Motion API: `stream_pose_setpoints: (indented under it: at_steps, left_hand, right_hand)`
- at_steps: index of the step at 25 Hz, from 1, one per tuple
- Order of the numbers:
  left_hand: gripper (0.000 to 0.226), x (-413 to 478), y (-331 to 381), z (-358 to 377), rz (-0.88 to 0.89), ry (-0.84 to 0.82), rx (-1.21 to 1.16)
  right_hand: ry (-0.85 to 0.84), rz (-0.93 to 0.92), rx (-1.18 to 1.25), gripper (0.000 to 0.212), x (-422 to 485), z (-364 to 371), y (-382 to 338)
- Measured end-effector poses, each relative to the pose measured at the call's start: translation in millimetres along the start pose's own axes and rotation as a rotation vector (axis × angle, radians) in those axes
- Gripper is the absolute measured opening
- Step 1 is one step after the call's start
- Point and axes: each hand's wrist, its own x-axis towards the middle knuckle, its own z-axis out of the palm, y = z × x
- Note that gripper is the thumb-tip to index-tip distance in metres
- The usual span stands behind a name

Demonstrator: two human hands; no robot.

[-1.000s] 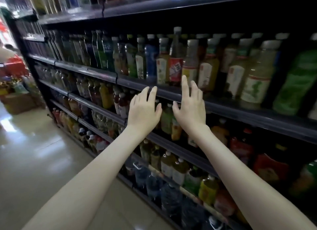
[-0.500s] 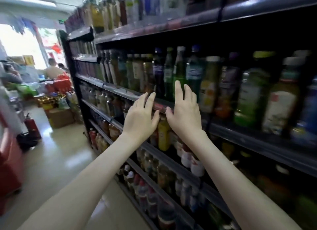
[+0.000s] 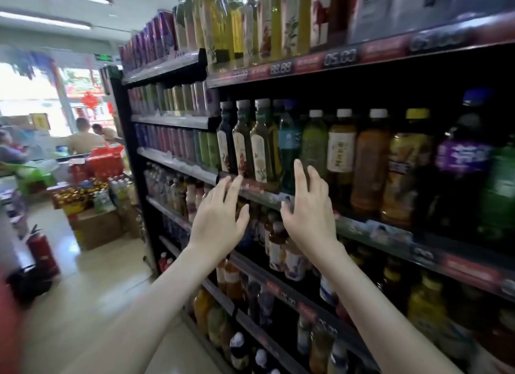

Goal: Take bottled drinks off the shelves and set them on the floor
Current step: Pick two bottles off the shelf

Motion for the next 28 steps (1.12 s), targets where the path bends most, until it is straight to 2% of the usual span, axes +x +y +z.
stream_pose_setpoints:
  at_steps: [3, 6, 13, 15, 18, 21, 24, 28]
  left_hand:
    - [0.056, 43, -45, 40, 0.068, -0.011, -0.089]
    - [0.057, 81, -64, 85, 0.164, 0.023, -0.188]
    - [0.067, 153, -80, 152, 0.379, 0.179, -0.174]
    - [0.069, 172, -84, 159, 0.431, 0.209, -0.196]
    - [0.072, 185, -85, 167, 0.51, 0.194, -0.277]
    - [0.075, 190, -88, 175, 0.564, 0.125, -0.359]
    - [0.075, 189, -90, 174, 0.608, 0.09, -0.439]
    - [0.081, 185, -91, 167, 0.63, 0.095, -0.514]
  right_hand:
    - [0.02, 0.089, -0.062, 0.08, 36, 50, -1]
    - [0.113, 0.162, -0.175, 0.083, 69, 82, 7]
    - [0.477, 0.171, -0.394, 0.088, 144, 104, 15]
    - [0.439, 0.172, -0.495, 0.092, 161, 98, 11]
    - [0.226, 0.253, -0.64, 0.099, 179, 85, 5]
    - [0.168, 0.289, -0.74, 0.091, 183, 85, -3]
    - [0.174, 0.326, -0.576, 0.084, 181, 86, -17]
    - [0.254, 0.216, -0.471, 0.081, 165, 91, -33]
